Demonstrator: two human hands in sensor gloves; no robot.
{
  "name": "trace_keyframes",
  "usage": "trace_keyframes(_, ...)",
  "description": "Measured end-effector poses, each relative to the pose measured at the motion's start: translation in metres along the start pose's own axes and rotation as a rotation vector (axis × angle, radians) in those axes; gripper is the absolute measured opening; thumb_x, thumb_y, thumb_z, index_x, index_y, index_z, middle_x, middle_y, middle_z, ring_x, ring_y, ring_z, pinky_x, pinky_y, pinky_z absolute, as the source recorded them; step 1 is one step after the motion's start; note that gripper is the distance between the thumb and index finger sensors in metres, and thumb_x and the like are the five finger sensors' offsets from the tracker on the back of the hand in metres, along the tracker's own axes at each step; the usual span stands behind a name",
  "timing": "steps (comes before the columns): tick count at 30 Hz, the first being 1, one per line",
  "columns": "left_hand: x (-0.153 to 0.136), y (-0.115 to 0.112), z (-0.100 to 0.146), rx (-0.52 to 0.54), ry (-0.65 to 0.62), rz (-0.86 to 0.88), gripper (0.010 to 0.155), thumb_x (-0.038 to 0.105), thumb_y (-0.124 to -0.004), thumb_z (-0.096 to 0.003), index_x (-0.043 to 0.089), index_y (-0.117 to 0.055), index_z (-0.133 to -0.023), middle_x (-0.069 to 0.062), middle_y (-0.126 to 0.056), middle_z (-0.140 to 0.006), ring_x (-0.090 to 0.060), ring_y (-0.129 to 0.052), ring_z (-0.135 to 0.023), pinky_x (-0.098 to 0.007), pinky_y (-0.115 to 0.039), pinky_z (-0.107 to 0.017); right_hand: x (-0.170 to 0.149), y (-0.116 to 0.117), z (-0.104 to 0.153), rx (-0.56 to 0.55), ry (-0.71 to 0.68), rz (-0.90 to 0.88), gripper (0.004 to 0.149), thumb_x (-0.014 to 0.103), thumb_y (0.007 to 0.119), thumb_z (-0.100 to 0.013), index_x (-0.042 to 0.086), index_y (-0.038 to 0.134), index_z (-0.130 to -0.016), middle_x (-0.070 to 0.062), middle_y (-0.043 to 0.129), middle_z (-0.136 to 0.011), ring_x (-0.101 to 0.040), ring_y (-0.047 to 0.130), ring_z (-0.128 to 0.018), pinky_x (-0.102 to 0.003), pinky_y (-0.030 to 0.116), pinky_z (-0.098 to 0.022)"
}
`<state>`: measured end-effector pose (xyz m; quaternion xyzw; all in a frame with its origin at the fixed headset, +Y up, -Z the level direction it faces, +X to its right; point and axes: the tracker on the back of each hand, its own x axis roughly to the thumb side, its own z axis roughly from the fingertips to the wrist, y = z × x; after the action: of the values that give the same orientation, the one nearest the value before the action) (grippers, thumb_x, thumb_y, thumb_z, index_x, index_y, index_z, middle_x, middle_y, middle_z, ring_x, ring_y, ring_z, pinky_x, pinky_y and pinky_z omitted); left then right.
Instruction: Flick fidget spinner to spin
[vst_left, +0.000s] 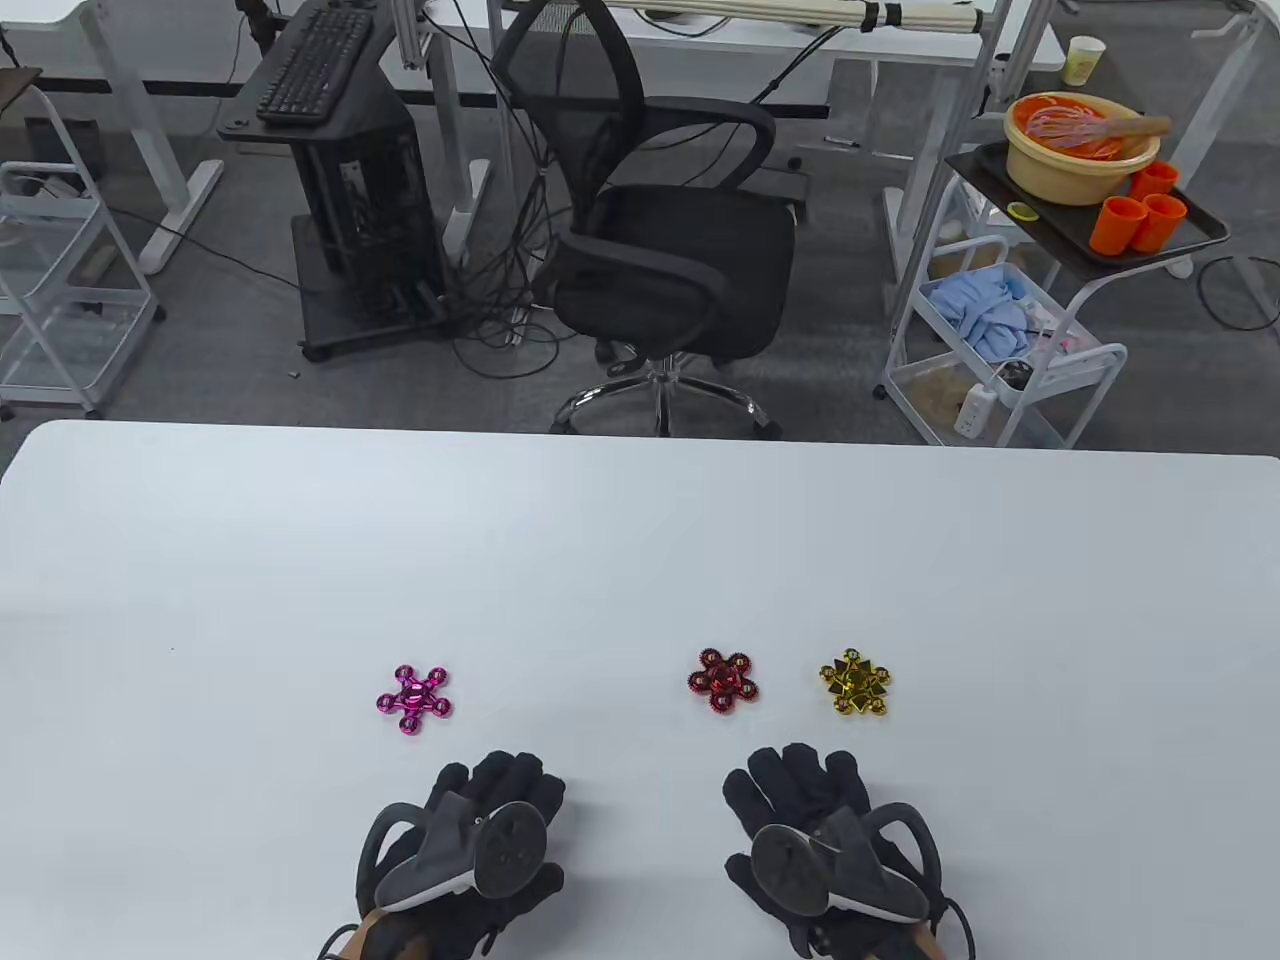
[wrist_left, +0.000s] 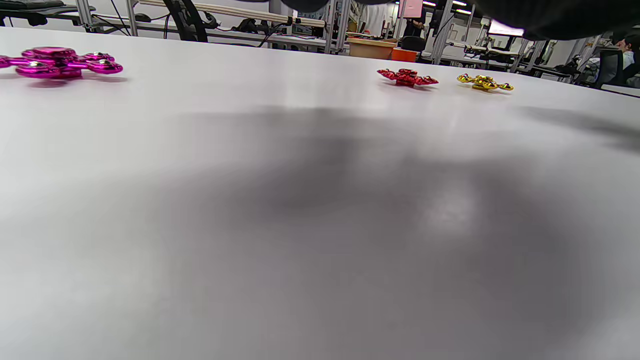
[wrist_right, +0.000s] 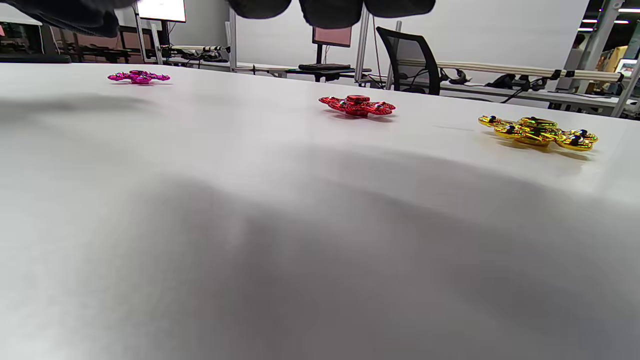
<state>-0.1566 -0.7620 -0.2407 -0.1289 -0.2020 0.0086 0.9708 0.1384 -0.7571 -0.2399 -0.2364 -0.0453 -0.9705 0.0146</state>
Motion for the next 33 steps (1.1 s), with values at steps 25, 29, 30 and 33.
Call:
trace_keyframes(25, 0.0009, -0.0013, 0.001, 0.008, 0.008, -0.008, 0.076, 0.062, -0.059, -0.0378, 0.027, -0.033, -0.1, -0.006, -0.029, -0.114, -0.033, -0.036, -0.109, -0.063, -0.034, -0.076, -0.0016, -0.0055, 0.0074, -0.007, 0.016, 0.003, 0.07, 0.059, 0.055, -0.046, 0.024, 0.036, -0.103, -0.015, 0.031, -0.113, -0.05, 0.031, -0.101, -0.071, 0.025, -0.072)
trace_keyframes(29, -0.0002, -0.0012, 0.0011, 0.015, 0.012, -0.002, 0.076, 0.062, -0.059, -0.0379, 0.027, -0.033, -0.1, -0.006, -0.029, -0.114, -0.033, -0.036, -0.109, -0.063, -0.034, -0.076, -0.0025, -0.0069, 0.0089, -0.017, 0.017, 0.003, 0.07, 0.059, 0.055, -0.046, 0.024, 0.035, -0.103, -0.014, 0.031, -0.113, -0.05, 0.031, -0.101, -0.071, 0.025, -0.073)
trace_keyframes(30, -0.0004, -0.0011, 0.001, 0.015, 0.014, -0.001, 0.076, 0.062, -0.059, -0.0379, 0.027, -0.033, -0.1, -0.006, -0.029, -0.114, -0.033, -0.036, -0.109, -0.063, -0.034, -0.076, -0.0027, -0.0067, 0.0089, -0.017, 0.017, 0.002, 0.07, 0.059, 0.055, -0.046, 0.024, 0.036, -0.103, -0.015, 0.031, -0.113, -0.05, 0.031, -0.101, -0.071, 0.025, -0.072)
trace_keyframes(33, -0.0008, -0.0009, 0.0009, 0.013, 0.017, 0.0, 0.076, 0.062, -0.059, -0.0379, 0.027, -0.033, -0.1, -0.006, -0.029, -0.114, -0.033, -0.036, -0.109, -0.063, -0.035, -0.076, -0.0028, -0.0067, 0.0091, -0.014, 0.017, 0.003, 0.07, 0.059, 0.055, -0.046, 0.024, 0.035, -0.103, -0.014, 0.032, -0.113, -0.05, 0.031, -0.102, -0.071, 0.025, -0.073)
